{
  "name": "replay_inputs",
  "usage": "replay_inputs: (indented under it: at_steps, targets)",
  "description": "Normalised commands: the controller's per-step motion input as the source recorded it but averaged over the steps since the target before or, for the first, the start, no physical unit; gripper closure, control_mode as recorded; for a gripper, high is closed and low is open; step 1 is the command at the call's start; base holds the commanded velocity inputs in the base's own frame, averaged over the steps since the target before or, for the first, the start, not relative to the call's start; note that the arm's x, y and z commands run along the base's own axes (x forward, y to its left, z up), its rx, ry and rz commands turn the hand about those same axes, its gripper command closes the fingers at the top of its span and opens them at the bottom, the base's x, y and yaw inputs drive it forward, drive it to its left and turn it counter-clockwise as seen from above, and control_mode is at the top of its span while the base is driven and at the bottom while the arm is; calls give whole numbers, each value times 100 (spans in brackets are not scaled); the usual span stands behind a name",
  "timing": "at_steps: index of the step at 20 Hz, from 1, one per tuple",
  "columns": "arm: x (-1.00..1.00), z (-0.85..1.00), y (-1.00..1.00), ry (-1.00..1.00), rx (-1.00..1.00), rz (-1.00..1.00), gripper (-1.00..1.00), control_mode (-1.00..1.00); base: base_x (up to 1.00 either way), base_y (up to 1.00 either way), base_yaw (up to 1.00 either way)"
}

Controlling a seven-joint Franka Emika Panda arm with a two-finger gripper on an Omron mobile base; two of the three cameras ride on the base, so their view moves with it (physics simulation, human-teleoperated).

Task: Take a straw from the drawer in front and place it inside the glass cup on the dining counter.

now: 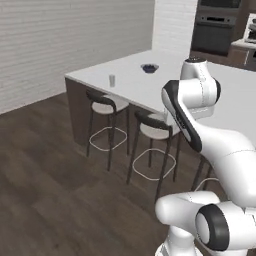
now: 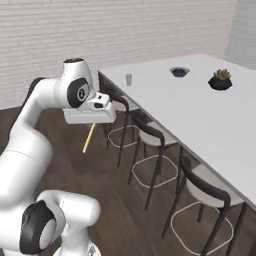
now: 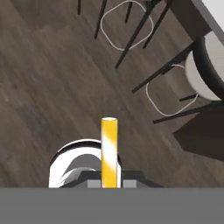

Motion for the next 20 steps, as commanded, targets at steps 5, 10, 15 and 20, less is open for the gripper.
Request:
replay_inputs:
  at_steps: [5,10,15,20]
  targets:
    - [0,0,0,0,0,0,100,100,81,100,-49]
    - [0,0,0,0,0,0,100,100,72,100,-47]
    - [0,0,0,0,0,0,100,100,72,100,-48]
    - [0,0,0,0,0,0,100,100,57,100,-47]
